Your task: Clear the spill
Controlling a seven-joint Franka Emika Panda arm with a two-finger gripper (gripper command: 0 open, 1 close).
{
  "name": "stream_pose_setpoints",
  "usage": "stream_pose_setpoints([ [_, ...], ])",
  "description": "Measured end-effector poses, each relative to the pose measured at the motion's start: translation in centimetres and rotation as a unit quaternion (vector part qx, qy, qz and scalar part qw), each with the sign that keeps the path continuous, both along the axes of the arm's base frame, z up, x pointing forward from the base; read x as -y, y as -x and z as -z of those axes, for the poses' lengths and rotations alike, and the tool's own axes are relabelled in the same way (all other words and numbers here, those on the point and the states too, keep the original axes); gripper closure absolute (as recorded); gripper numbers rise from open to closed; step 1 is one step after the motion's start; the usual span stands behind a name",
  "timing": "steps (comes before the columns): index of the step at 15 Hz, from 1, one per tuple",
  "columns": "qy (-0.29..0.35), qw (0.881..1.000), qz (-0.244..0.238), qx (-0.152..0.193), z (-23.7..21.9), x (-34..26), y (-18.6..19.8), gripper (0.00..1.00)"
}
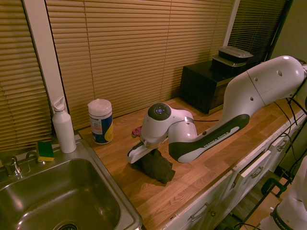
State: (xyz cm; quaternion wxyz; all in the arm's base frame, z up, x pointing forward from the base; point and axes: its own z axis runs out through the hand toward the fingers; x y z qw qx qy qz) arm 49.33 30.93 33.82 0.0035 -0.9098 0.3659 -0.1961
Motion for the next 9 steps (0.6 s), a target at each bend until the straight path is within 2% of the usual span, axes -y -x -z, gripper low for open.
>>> stream_pose_setpoints([
  [9, -0.016, 0.999, 0.028, -0.012, 0.14, 1.13, -0.81, 1.00],
])
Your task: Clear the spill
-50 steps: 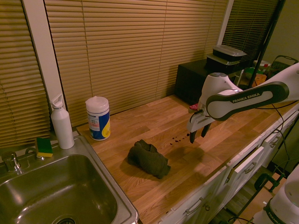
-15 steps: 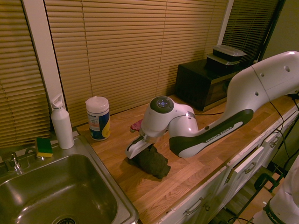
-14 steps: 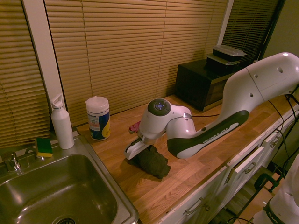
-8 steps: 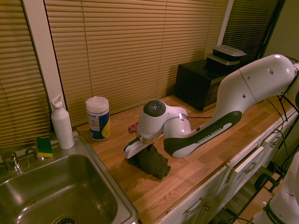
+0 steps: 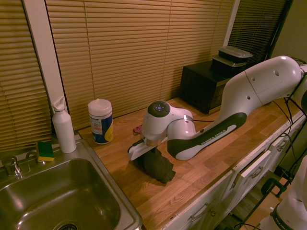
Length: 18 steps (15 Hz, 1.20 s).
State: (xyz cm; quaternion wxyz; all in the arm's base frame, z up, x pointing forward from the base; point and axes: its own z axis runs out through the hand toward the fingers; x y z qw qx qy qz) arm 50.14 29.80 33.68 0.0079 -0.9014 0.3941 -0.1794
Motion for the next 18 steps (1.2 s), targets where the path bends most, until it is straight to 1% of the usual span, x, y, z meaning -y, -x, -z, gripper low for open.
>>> stream_pose_setpoints([
  [4, -0.005, 1.000, 0.002, -0.012, -0.2, 1.9, -1.1, 1.00],
  [9, -0.009, 0.999, 0.020, -0.024, -0.7, 6.4, -3.0, 1.00],
  [18, -0.012, 0.998, 0.054, -0.026, -1.1, 14.8, -4.3, 1.00],
])
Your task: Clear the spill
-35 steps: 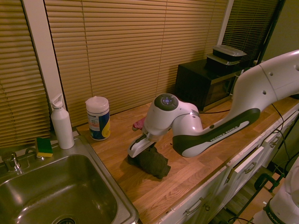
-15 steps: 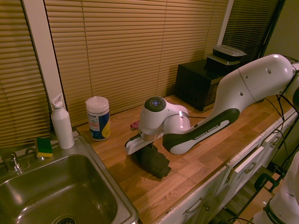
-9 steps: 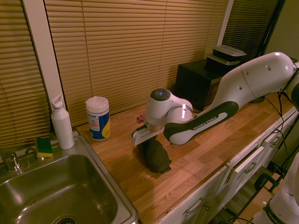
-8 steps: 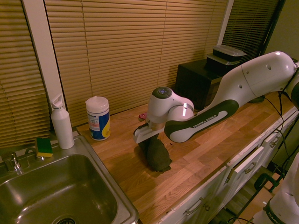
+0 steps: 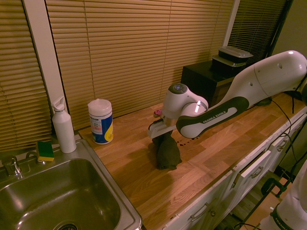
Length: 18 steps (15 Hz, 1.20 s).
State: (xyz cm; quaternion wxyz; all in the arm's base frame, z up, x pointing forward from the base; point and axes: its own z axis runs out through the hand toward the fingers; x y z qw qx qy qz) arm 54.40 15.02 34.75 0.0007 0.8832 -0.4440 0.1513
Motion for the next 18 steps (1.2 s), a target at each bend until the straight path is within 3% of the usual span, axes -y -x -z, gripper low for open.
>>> stream_pose_setpoints([
  [8, -0.008, 0.999, 0.035, -0.003, -1.3, 9.7, -1.0, 1.00],
  [18, -0.037, 0.997, 0.075, 0.001, -0.5, 19.9, 1.3, 1.00],
])
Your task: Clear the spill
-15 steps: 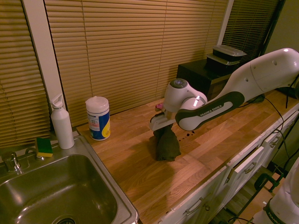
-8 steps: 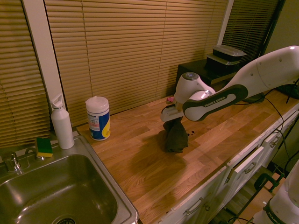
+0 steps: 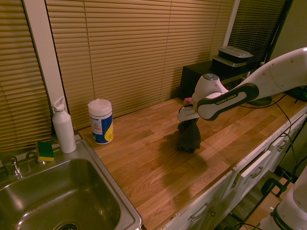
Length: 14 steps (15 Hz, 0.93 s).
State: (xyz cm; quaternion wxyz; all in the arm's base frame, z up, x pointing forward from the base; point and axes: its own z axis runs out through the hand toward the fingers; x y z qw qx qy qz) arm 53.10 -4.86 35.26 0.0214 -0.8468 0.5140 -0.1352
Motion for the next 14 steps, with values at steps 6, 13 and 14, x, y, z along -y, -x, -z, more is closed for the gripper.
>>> stream_pose_setpoints([
  [6, -0.006, 0.999, 0.036, 0.003, 0.0, 7.9, 2.6, 1.00],
  [13, -0.013, 0.999, 0.031, 0.004, -0.2, 9.0, 2.9, 1.00],
  [14, -0.011, 1.000, 0.022, 0.002, -0.3, 7.8, 2.7, 1.00],
])
